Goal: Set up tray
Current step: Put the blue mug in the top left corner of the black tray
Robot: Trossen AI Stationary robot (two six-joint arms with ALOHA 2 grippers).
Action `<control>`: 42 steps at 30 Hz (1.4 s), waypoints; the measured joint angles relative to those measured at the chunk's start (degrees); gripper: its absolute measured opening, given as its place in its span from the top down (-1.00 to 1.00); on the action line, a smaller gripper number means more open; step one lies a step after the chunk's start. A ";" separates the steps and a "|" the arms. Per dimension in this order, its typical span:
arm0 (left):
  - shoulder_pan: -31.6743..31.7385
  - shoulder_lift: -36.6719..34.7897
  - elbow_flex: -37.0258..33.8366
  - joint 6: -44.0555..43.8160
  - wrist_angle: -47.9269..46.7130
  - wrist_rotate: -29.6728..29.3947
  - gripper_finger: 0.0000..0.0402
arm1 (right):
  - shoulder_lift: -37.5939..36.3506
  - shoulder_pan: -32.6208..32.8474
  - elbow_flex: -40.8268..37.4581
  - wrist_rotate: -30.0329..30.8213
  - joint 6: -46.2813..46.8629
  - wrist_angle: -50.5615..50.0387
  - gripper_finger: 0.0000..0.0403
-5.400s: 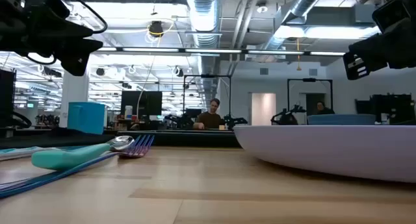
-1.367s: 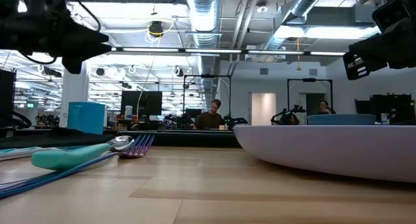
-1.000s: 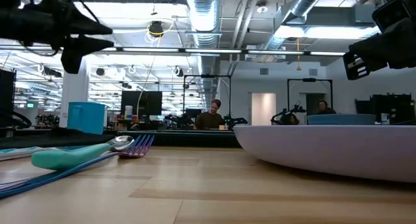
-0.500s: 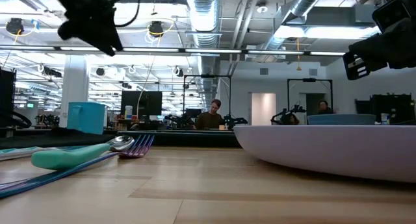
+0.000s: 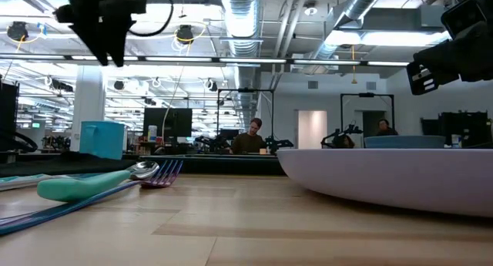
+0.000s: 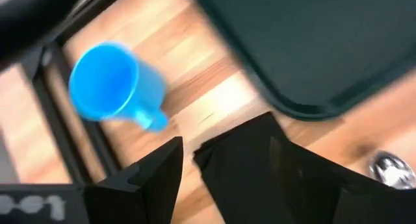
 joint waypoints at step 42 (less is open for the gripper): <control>16.73 -4.95 -19.72 -13.64 9.16 10.62 -0.09 | -0.01 0.00 -0.01 -0.01 0.01 0.00 0.97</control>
